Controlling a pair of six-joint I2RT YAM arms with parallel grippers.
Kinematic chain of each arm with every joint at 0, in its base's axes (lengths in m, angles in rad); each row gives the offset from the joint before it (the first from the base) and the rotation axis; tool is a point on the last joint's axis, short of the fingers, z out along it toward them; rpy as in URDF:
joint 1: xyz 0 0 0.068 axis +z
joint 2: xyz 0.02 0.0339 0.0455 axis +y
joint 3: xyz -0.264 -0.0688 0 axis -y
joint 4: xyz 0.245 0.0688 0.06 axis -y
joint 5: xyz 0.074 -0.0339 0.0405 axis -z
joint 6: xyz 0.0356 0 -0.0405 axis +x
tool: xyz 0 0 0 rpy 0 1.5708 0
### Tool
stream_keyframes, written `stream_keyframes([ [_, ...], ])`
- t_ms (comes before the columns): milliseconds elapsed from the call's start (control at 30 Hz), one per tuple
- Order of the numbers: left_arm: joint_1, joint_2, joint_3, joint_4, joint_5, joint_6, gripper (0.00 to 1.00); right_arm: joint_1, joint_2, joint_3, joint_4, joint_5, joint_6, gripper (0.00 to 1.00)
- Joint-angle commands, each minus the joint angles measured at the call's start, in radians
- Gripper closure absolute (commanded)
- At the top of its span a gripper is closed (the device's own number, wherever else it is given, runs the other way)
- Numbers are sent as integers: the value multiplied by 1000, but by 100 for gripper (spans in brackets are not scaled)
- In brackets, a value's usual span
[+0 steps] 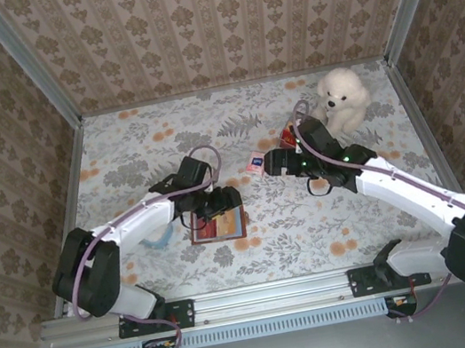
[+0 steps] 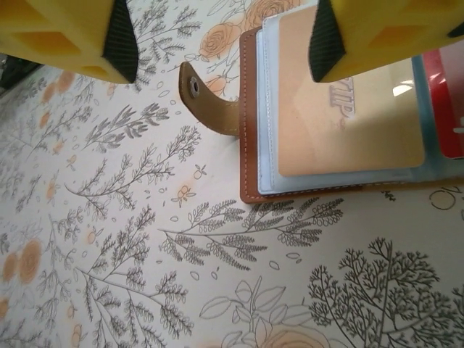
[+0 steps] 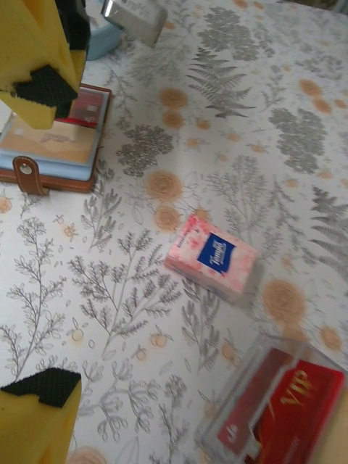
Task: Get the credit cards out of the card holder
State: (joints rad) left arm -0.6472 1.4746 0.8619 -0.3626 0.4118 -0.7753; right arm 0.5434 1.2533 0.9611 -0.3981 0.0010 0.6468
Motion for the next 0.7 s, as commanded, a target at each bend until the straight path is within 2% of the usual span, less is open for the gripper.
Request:
stream_keyframes([
  [0,30,-50,7,-2,-5,-53,29,-2,62,73,-47,-67,-17,6],
  [167,101,-106,-59,-9,-5,-77,28,42,168,131,-71,-124,11,16],
  [367,177,-188,-141,-15,7,-82,29,200,308,197,-47,-174,129,29],
  [533,257,-234,-209,-4,30,-99,29,336,443,277,-69,-141,198,41],
  [667,289,-264,-249,6,45,-112,29,387,535,309,-58,-167,251,46],
])
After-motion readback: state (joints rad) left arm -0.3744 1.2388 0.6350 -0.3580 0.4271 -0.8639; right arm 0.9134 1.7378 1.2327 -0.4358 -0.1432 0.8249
